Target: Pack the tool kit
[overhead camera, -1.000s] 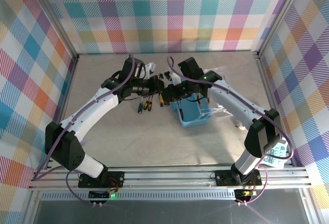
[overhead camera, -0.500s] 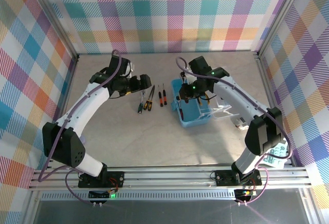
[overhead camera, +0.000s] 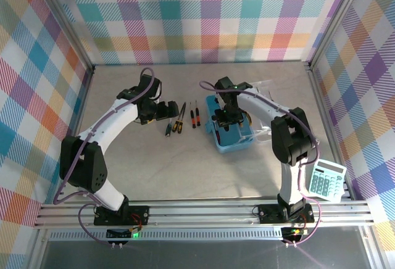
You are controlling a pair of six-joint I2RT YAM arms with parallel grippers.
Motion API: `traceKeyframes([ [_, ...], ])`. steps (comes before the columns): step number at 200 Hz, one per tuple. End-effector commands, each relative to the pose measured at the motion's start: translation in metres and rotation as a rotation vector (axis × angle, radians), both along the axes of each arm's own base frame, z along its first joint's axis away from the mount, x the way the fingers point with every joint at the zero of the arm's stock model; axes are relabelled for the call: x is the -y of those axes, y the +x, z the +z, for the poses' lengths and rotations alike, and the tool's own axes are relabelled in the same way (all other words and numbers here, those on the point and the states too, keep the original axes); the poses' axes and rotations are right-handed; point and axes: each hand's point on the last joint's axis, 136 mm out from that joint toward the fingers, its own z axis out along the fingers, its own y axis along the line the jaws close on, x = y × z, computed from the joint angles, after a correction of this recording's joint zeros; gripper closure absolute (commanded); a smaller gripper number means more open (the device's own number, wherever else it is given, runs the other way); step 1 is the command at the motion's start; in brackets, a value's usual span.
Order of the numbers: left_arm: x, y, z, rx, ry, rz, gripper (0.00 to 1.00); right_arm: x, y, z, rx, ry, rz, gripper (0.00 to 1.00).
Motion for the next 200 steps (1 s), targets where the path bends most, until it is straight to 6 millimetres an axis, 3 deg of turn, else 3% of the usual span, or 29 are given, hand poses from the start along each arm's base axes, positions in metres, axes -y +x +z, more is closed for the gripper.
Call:
traceKeyframes([
  [1, 0.003, -0.004, -0.012, -0.017, 0.067, -0.033, 0.0, 0.004, 0.009, 0.004, 0.019, -0.03, -0.026, 0.82],
  [32, 0.01, -0.005, -0.022, -0.039, 0.112, -0.064, 0.04, 0.002, 0.008, 0.004, 0.009, -0.024, -0.024, 0.7],
  [63, 0.019, -0.001, -0.028, -0.041, 0.111, -0.081, 0.09, -0.001, 0.008, 0.022, 0.025, -0.001, -0.007, 0.57],
  [91, 0.023, 0.002, -0.035, -0.052, 0.124, -0.092, 0.22, -0.008, 0.006, 0.042, 0.043, 0.029, 0.011, 0.45],
  [122, 0.026, 0.008, -0.045, -0.063, 0.144, -0.104, 0.42, -0.023, -0.002, 0.071, 0.074, 0.089, 0.06, 0.16],
  [132, 0.027, 0.01, -0.049, -0.068, 0.155, -0.111, 0.45, -0.029, -0.005, 0.081, 0.088, 0.119, 0.076, 0.0],
  [160, 0.031, 0.015, -0.059, -0.072, 0.181, -0.131, 0.56, -0.035, -0.012, 0.103, 0.12, 0.176, 0.095, 0.01],
  [200, 0.032, 0.022, -0.083, -0.089, 0.216, -0.136, 0.63, -0.03, -0.019, 0.117, 0.144, 0.179, 0.097, 0.01],
])
